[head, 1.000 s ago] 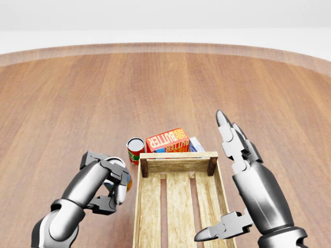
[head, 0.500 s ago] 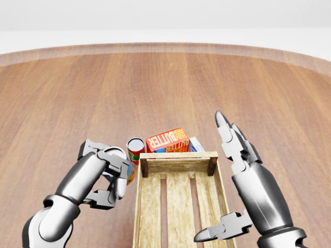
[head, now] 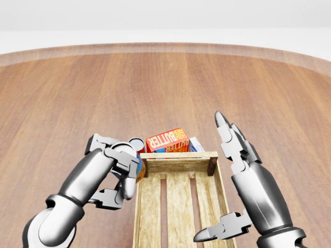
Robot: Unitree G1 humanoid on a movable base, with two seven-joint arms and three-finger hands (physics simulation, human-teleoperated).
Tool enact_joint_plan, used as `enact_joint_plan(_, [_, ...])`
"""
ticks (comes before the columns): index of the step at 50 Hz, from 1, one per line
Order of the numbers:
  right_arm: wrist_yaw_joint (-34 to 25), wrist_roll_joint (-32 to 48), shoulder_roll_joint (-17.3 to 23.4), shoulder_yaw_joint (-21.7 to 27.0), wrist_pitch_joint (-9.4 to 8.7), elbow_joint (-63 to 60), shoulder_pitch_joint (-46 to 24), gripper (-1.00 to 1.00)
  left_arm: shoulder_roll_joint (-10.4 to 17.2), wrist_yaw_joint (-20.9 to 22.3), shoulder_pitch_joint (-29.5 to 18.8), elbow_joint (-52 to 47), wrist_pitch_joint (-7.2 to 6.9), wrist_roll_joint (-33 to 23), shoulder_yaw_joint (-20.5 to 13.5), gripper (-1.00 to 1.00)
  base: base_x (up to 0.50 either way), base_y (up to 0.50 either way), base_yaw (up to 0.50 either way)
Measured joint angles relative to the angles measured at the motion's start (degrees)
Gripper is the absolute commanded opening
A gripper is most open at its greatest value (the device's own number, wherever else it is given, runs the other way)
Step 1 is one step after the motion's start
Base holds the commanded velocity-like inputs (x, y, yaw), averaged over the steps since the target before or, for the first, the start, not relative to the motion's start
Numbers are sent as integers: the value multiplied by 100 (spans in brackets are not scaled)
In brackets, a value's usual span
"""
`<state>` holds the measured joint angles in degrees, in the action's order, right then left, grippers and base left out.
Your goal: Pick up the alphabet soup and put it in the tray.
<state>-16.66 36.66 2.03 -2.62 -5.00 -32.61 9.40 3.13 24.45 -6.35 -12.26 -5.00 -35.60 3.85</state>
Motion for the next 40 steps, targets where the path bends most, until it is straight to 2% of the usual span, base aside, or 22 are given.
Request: enact_joint_plan(40, [-69, 22, 0, 78, 0, -154, 21, 97, -224, 272, 338, -792, 0, -303, 598, -89, 0, 0, 0])
